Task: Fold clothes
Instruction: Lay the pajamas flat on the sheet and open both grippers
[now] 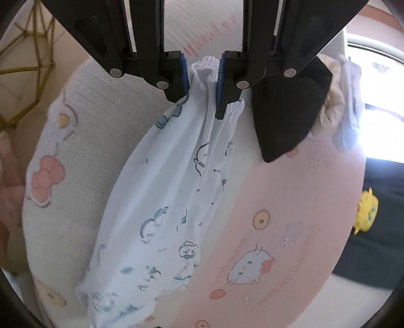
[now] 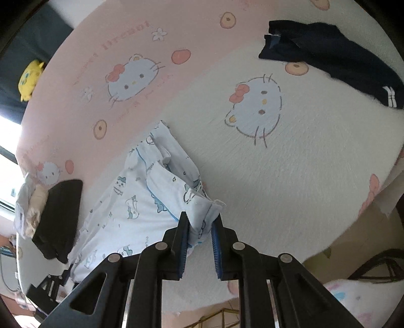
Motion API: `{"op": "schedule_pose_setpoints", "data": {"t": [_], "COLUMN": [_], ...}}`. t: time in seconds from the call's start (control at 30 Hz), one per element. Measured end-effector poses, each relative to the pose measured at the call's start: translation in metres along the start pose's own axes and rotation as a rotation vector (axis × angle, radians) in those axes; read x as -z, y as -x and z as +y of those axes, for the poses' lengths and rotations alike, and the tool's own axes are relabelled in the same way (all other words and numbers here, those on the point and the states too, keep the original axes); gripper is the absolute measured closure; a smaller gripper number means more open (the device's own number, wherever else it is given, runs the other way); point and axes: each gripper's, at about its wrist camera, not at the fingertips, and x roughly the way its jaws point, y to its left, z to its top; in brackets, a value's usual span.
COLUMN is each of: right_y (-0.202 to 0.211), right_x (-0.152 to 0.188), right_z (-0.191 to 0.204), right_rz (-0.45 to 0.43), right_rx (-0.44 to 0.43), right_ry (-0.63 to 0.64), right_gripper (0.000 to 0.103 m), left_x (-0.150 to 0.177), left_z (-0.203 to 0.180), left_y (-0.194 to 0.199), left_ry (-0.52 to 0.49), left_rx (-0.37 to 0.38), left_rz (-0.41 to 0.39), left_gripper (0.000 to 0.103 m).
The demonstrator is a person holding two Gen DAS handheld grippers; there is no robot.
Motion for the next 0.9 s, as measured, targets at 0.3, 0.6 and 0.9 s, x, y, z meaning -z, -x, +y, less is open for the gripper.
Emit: {"op": "schedule_pose_setpoints", "data": {"t": [0.3,0.6,0.9], "right_y": [0.003,0.032,0.030], "right_x": [0.010,0.010,-0.005], "right_z": [0.001,0.005,0.048], "right_rz": [0.007,-0.132,-0.114], "right_rx": [0.056,-0.006,0.001], "right_ry": [-0.001,-0.069,0.090], "right_gripper": [0.064,0.027,0.027], "left_x": [0.014,0.034,0.041], "left_z": [0.018,0.047,0.075], "left_y": [-0.013,0.004,0.023], "left_ry": [0.249,0.473,0.578], "left_rx": [0.273,0.350,0.437], "left_rz": [0.045,0.056,0.026], "left_gripper": [0.078,0.067,0.067]}}
